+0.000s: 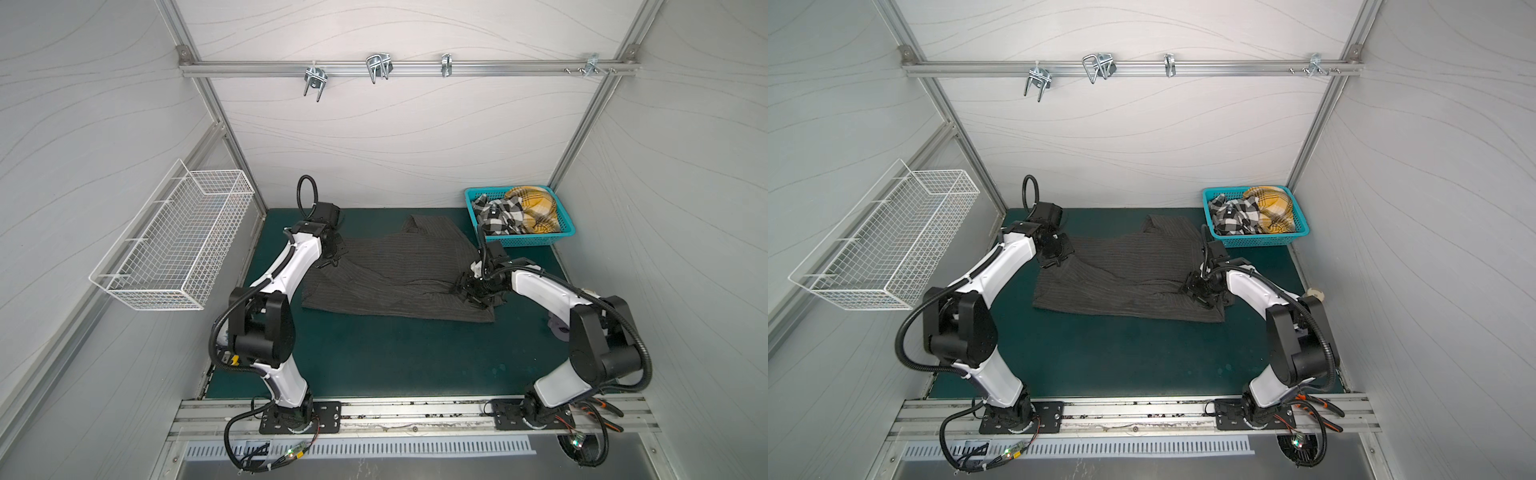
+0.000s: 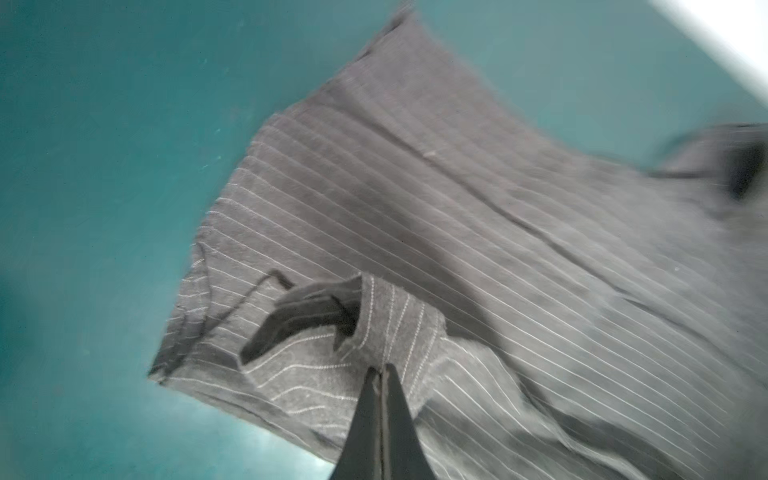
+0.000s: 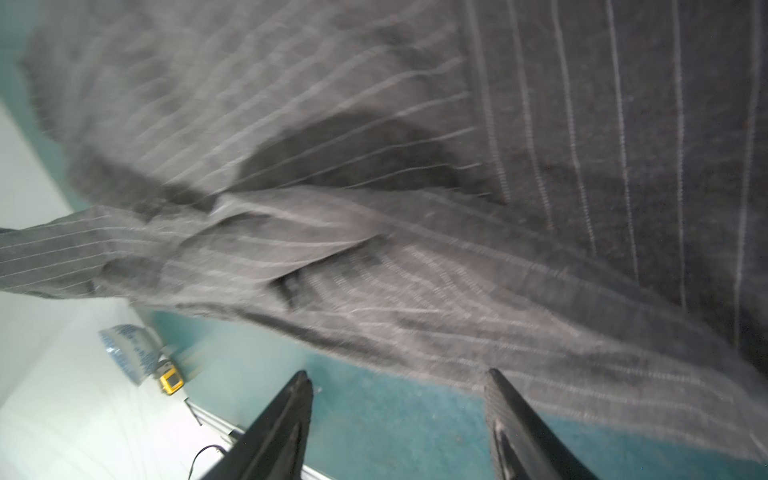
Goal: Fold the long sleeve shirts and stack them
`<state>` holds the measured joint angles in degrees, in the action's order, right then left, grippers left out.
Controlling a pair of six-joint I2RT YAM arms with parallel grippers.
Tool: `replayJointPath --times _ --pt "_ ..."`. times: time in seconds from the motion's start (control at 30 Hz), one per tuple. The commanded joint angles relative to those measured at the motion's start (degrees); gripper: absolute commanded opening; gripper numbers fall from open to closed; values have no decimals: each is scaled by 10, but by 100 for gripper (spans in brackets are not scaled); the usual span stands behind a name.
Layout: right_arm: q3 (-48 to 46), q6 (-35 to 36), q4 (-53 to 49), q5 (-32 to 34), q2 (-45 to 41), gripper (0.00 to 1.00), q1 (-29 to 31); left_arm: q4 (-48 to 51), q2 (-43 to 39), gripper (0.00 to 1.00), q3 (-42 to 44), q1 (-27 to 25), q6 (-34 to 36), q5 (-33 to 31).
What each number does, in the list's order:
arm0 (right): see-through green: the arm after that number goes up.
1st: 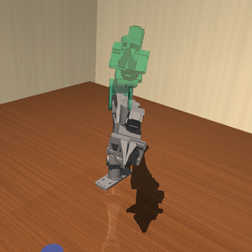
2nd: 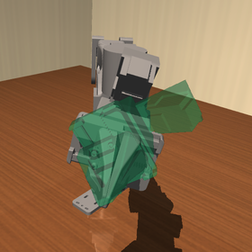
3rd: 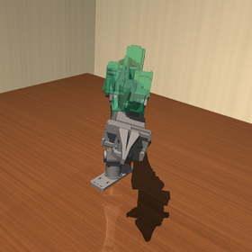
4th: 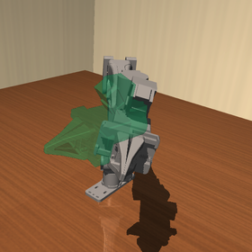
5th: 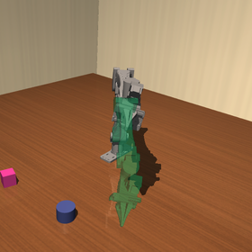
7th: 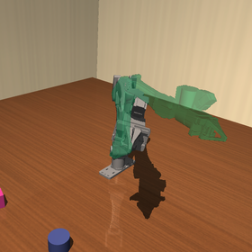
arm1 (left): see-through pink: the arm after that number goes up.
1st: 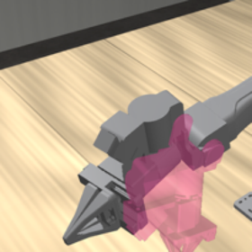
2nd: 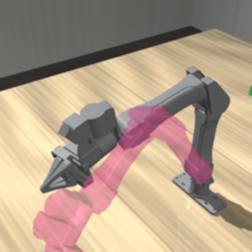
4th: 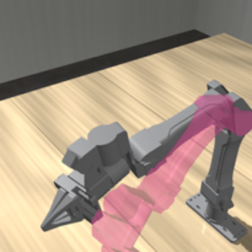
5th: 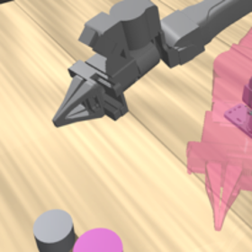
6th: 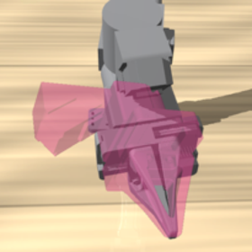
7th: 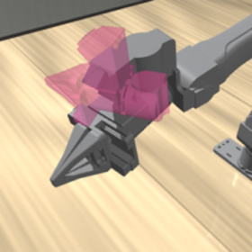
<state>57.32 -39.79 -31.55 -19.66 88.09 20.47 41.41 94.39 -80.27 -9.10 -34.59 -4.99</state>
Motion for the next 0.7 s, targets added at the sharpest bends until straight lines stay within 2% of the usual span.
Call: replayJointPath --times 0.0,0.17,0.3,0.47,0.67 --pt "26 14 11 -31 -32 68 19 -170 -83 0 71 -9 2 73" --pt "63 -42 98 -125 -23 74 62 -421 -218 0 251 -11 -5 183" --pt "136 -121 162 -160 35 79 115 -536 -270 0 348 -12 -11 238" --pt "218 -243 228 -171 140 80 164 -593 -286 0 409 -19 -16 279" --pt "309 -333 272 -217 262 77 180 -577 -308 0 403 -53 20 300"
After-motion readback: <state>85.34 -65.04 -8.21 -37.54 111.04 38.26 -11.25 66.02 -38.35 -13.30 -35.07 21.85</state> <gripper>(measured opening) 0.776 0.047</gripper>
